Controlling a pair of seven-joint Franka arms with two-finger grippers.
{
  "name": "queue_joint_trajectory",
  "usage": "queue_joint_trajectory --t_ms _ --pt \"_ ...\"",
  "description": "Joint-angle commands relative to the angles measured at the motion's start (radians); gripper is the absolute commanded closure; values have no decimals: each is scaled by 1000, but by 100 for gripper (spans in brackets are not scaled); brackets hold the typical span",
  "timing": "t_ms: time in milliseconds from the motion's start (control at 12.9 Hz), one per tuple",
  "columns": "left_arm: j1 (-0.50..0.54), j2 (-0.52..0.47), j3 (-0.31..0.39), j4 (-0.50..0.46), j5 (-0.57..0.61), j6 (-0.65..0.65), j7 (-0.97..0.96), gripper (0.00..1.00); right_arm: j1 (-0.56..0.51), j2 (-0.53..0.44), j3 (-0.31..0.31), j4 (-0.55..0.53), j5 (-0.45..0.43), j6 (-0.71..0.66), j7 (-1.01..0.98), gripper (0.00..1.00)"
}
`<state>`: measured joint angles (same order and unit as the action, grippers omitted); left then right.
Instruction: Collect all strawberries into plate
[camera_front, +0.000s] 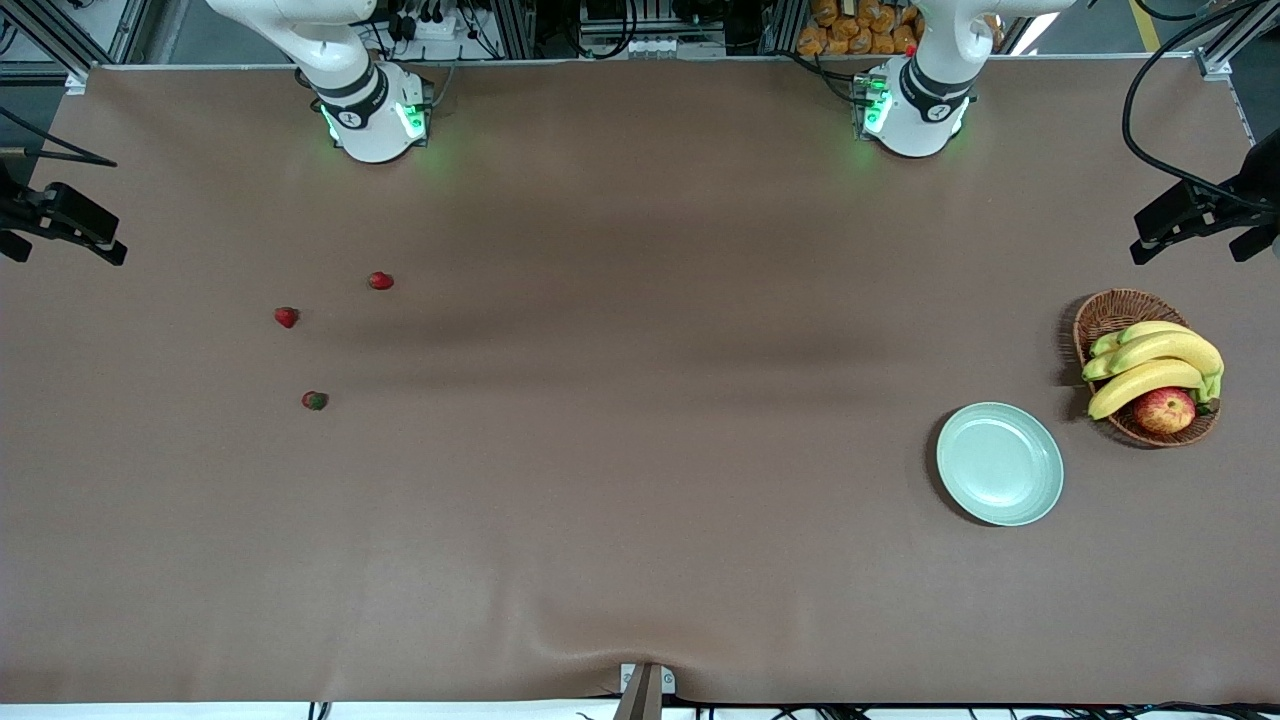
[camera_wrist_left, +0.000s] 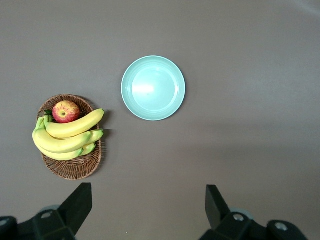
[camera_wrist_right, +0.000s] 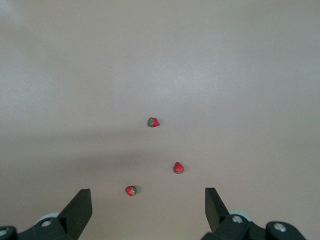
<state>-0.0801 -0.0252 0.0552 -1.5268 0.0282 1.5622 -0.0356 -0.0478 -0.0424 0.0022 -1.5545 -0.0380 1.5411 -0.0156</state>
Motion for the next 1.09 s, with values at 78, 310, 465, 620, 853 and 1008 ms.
queue_joint_trajectory --t_ms 78,310,465,620,853,1008 --pt "-4 -2 0 2 -8 6 -6 0 -4 -1 -1 11 0 2 -12 0" --pt "-1 -1 0 0 -16 4 -4 0 -6 -1 -1 11 0 7 -12 0" --pt "3 2 0 -1 -17 4 0 0 -6 -1 -2 10 0 7 -14 0" --pt "5 4 0 -1 -17 4 2 0 -7 4 -2 8 0 7 -12 0" --pt "8 4 0 0 -22 3 5 0 -7 53 -4 -5 -2 30 -14 0" --pt "8 4 0 -1 -37 3 5 0 -15 91 -4 -16 -3 51 -20 0"
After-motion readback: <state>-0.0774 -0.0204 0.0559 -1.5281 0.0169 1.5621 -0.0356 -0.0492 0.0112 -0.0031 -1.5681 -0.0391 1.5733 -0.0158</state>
